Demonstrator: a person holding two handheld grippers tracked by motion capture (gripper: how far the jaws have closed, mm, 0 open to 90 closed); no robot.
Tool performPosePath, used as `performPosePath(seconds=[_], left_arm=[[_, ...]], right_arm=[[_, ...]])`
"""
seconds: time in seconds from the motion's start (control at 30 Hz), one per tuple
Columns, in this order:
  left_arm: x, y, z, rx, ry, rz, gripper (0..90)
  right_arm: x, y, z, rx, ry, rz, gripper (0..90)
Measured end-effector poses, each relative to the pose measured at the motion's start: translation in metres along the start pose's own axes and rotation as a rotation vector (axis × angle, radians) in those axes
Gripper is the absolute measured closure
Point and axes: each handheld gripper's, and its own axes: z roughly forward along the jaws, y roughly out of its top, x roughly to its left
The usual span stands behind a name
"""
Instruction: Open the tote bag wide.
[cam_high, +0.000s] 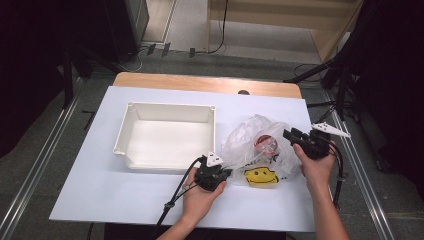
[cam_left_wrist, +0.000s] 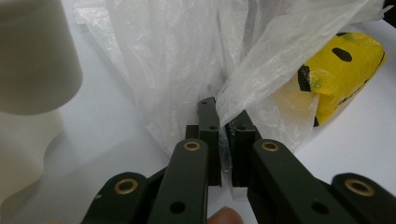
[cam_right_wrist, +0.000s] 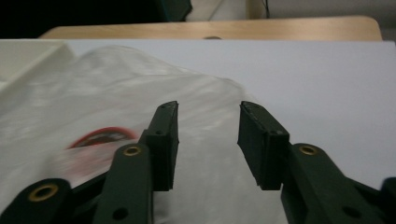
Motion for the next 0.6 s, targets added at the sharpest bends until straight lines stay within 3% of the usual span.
performPosePath(seconds=[0.1, 0.17, 0.27, 0.37, 0.4, 0.5, 0.6], left_arm=[[-0.001, -0.001, 0.000, -0.014, 0.010, 0.002, 86.2], [-0.002, -0.001, -0.001, -0.017, 0.017, 0.008, 85.7], [-0.002, -0.001, -0.001, -0.017, 0.021, 0.006, 85.0], [0.000, -0.001, -0.002, -0.023, 0.017, -0.005, 84.5], [0.000, -0.002, -0.002, -0.027, 0.017, -0.010, 84.4], [0.002, -0.002, -0.003, -0.034, 0.007, -0.027, 84.4], [0.003, -0.002, -0.004, -0.037, 0.003, -0.031, 84.5]], right_arm=[[0.019, -0.005, -0.016, -0.021, 0.038, -0.038, 47.4], [0.030, -0.011, -0.019, -0.009, 0.063, -0.034, 39.1], [0.044, -0.017, -0.018, 0.020, 0.046, -0.063, 30.2], [0.052, -0.026, -0.018, 0.044, 0.040, -0.055, 29.4], [0.054, -0.030, -0.017, 0.060, 0.028, -0.065, 30.9], [0.057, -0.041, -0.017, 0.075, -0.026, -0.078, 53.0], [0.058, -0.048, -0.017, 0.080, 0.005, -0.091, 74.2]])
